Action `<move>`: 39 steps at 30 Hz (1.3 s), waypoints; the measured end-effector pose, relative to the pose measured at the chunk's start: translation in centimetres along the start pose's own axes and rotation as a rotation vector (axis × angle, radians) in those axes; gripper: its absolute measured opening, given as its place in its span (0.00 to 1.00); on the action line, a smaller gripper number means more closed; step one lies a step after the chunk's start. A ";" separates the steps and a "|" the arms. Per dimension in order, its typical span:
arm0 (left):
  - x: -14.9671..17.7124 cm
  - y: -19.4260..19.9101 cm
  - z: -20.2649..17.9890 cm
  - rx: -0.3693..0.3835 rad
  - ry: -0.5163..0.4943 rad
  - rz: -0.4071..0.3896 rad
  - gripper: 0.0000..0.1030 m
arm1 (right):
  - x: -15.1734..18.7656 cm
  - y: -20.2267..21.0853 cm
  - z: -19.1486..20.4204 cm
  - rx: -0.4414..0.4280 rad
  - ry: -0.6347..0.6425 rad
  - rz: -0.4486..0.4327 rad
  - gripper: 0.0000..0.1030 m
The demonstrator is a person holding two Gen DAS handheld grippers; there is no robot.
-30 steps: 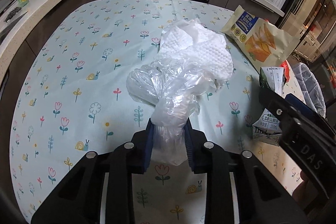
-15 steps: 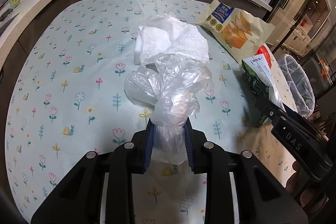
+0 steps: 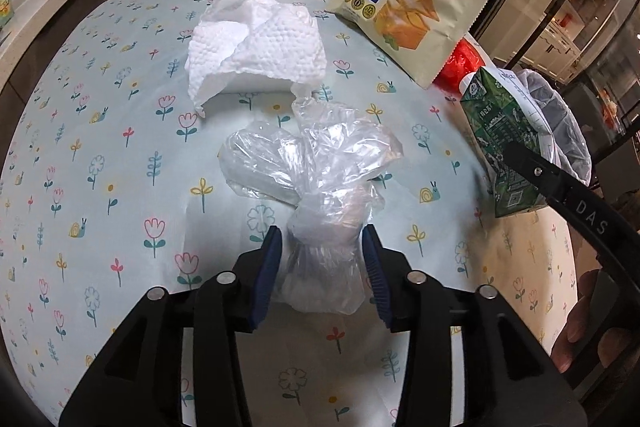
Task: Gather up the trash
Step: 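Grasp the clear plastic bag with the left gripper while the right grasps the milk carton, then carry the plastic bag and carton over the bin and open both grippers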
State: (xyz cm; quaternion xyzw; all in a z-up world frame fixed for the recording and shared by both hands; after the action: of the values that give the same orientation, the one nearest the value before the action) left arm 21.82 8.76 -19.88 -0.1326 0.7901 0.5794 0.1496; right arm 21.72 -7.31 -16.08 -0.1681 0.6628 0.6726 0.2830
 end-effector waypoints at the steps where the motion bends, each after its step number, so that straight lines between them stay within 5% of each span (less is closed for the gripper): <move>1: -0.1 -0.1 -0.1 -0.002 0.003 -0.002 0.42 | -0.1 -0.2 -0.1 -0.005 -0.005 0.002 0.36; 6: -0.9 -0.6 -0.6 0.012 0.002 0.005 0.40 | -0.1 -0.4 -0.2 -0.038 -0.006 0.002 0.31; 8: -0.9 -0.7 -1.2 0.012 -0.016 0.006 0.29 | -0.3 0.0 -0.2 -0.038 0.007 -0.013 0.29; 27: -0.5 2.9 -12.5 0.085 -0.195 -0.065 0.27 | -1.2 6.1 -7.2 -0.080 -0.099 -0.139 0.22; 39: 1.6 2.0 -17.2 0.081 -0.251 -0.042 0.27 | 3.8 4.5 -10.6 -0.120 -0.122 0.000 0.19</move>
State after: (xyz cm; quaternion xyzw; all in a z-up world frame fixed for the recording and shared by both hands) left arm 18.15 -7.12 -13.87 -0.0695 0.7850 0.5559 0.2645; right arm 14.45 -17.05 -15.43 -0.1434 0.6029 0.7201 0.3122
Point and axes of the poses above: each gripper's, at about its wrist camera, not at the fingertips, and y roughly against the way its jaws point, z to its left, x to its underside, the point moved 10 cm from there along -y, roughly the way its jaws point, and after that the axes turned 11 degrees about y, right-handed, at the moved point
